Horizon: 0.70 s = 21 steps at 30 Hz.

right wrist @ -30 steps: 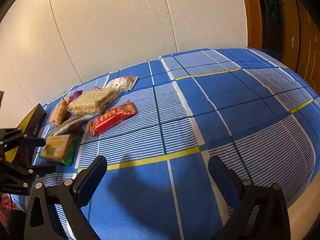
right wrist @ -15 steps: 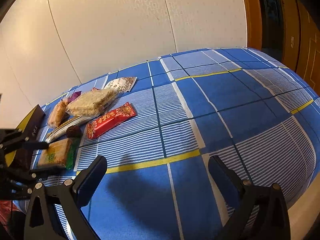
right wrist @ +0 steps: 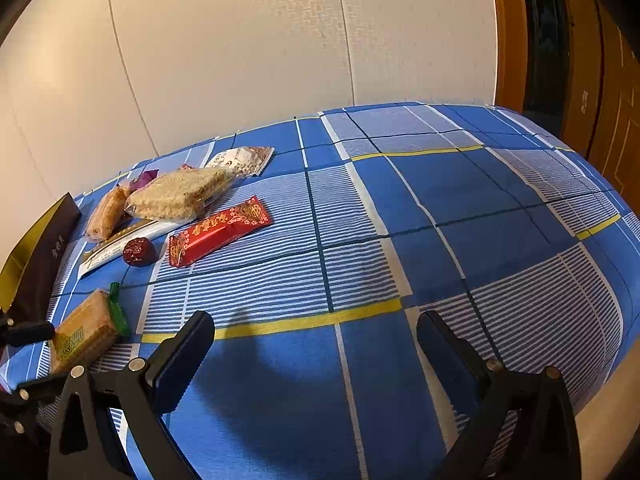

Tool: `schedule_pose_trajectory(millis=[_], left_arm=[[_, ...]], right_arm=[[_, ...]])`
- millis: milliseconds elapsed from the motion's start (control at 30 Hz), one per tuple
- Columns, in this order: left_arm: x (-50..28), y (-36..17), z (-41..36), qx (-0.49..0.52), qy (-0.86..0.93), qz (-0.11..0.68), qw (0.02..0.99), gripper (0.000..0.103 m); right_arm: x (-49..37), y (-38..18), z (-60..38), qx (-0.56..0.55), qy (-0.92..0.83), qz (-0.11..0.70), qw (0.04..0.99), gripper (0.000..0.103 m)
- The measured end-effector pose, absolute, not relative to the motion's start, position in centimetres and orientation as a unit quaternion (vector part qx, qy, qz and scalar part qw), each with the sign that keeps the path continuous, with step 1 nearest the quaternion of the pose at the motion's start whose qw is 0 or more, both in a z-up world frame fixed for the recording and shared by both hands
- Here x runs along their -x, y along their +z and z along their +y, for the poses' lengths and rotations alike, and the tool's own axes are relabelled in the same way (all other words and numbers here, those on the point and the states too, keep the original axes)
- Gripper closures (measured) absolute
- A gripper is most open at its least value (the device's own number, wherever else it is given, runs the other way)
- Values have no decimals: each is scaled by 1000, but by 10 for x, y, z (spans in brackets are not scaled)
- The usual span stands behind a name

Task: Organize snacks
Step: 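Close the left gripper on the green-labelled cracker pack and lift it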

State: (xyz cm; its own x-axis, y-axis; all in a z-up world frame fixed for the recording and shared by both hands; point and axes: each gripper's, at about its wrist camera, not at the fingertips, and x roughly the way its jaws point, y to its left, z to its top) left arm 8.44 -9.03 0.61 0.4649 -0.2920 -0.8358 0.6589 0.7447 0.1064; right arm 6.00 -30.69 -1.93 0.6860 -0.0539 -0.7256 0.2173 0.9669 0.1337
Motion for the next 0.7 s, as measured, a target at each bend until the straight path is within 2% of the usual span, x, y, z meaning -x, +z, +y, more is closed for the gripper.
schedule_pose_trajectory(millis=[233, 367, 467, 633, 700], left_arm=[[-102, -11, -102, -244, -290, 435, 816, 37], [-106, -14, -96, -193, -307, 452, 815, 52], [-91, -15, -95, -205, -297, 433, 826, 55], [-75, -16, -80, -159, -255, 429, 852, 55], [-71, -16, -73, -137, -241, 424, 862, 55]], right_arm=[[-60, -20, -309, -117, -70, 389, 911, 0], [-61, -19, -309, -123, -59, 393, 909, 0], [-61, -21, -306, -115, -62, 395, 909, 0], [-62, -24, -301, -103, -62, 399, 909, 0], [-63, -24, -297, -89, -60, 403, 909, 4]])
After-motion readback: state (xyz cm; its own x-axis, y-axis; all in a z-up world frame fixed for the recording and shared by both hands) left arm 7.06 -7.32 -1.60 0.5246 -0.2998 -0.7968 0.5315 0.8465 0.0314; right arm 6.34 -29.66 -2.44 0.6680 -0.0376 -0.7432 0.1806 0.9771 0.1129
